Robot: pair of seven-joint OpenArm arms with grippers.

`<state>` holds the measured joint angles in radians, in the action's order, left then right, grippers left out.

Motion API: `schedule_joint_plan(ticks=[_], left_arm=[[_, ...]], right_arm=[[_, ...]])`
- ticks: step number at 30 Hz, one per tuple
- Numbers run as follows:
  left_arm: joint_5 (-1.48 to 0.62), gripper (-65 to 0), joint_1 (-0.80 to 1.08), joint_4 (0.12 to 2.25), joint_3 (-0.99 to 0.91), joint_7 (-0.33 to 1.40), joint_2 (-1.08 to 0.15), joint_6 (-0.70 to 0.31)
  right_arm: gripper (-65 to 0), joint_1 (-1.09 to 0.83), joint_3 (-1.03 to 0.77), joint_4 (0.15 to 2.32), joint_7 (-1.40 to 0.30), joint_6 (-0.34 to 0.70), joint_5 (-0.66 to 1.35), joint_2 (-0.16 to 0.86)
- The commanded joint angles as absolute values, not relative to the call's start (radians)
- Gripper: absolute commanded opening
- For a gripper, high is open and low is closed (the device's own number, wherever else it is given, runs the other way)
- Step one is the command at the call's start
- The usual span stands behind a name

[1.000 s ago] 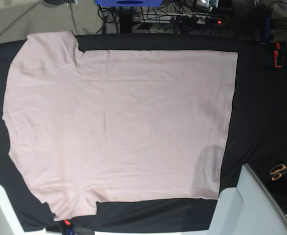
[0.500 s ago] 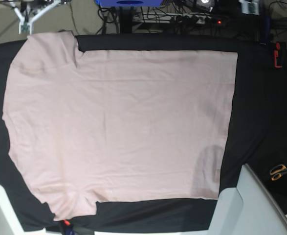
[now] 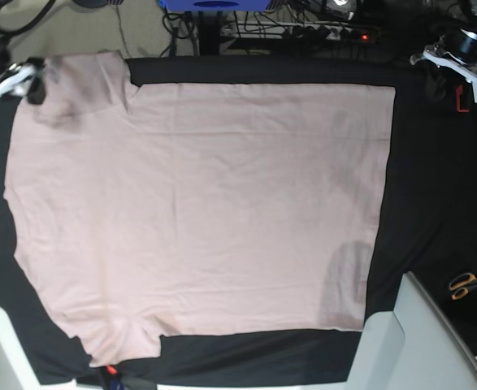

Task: Fold the T-shirt properly
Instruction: 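Grasp the shirt's edge corners with the left and right grippers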

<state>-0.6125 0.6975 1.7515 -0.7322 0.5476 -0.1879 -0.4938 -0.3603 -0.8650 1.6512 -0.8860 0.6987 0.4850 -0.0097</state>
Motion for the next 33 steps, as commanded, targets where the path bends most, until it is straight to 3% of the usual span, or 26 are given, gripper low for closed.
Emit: schedule_joint_plan(ticks=[1,5,10,25,30,33], left_arm=[[-0.630,-52.8,0.714,1.765,-0.765,0.535,-0.194,-0.547],[-0.631,-52.8,0.711,1.764,-0.826,0.530,-0.193,-0.698],[-0.631,-53.0,0.700,1.748,-0.872,0.533,-0.191,-0.698],[-0.630,-53.0,0.699,1.692,-0.883,0.532,-0.191,-0.698],[-0.630,-53.0,0.699,1.692,-0.883,0.532,-0.191,-0.698],[-0.630,-53.0,0.699,1.692,-0.883,0.532,-0.191,-0.698]], right_arm=[[-17.0,-0.344,-0.911,1.621,-0.881,0.698,0.501,0.010],[-14.1,-0.272,-0.984,1.415,-0.883,0.698,0.503,0.094],[-14.1,-0.231,-0.984,1.244,-0.875,0.698,0.503,0.154],[-14.4,-0.222,-0.908,1.178,-0.885,0.698,0.504,0.101],[-27.2,-0.262,-0.871,1.237,-0.905,0.698,0.504,0.028],[-28.2,-0.274,-0.874,1.268,-0.951,0.698,0.504,0.018]])
